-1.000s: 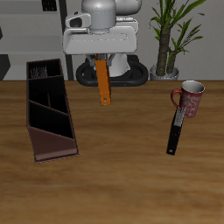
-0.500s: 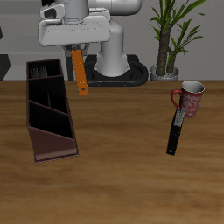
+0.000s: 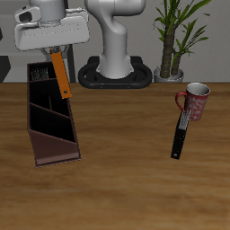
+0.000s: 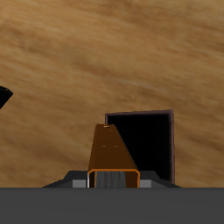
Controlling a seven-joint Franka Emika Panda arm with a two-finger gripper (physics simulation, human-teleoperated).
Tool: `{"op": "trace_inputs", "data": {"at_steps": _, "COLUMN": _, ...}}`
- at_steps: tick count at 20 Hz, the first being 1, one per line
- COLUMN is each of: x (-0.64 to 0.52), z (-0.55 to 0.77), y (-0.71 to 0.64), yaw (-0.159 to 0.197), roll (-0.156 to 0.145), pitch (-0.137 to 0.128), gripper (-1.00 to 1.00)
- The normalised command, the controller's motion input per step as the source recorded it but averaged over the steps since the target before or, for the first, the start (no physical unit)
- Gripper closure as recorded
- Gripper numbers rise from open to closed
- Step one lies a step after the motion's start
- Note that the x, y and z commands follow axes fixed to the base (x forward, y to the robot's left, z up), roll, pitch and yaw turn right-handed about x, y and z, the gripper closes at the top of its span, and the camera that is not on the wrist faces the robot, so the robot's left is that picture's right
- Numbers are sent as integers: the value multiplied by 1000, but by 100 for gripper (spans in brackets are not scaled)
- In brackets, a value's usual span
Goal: Place the left striped book into the right desk caddy's right compartment and place the right striped book into the right desk caddy's right compartment and place the orange book into the right desk caddy's left compartment
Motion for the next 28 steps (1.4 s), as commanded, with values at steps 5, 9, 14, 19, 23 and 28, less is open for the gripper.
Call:
{"op": "trace_inputs", "data": {"at_steps": 5, "x": 241, "z": -84, "y": -379, "yaw": 33, "roll": 54, "pitch": 74, "gripper": 100}}
{"op": "trace_inputs", "data": {"at_steps": 9, "x": 231, "z": -87, "y": -330, "yaw": -23, "roll": -63, "pitch": 8, "gripper": 100}}
{"op": "trace_inputs", "data": {"at_steps": 14, "x": 194, "z": -184, "y": -209, "yaw": -30, "roll": -41, "pitch": 24, "gripper": 100}}
{"op": "trace_inputs", "data": {"at_steps": 19, "x": 54, "z": -110, "y": 3, "yaw": -26, "roll": -17, "pitch": 3, "gripper": 100}}
{"op": "trace_inputs", "data": {"at_steps": 23, "x": 47, "z": -226, "y": 90, "yaw": -36, "roll": 4, "pitch": 39, "gripper": 100}}
{"op": "trace_inputs", "data": {"at_steps": 28, "x": 33, "z": -187, "y": 10, "yaw": 2, "roll": -12, "pitch": 13, "gripper": 100}}
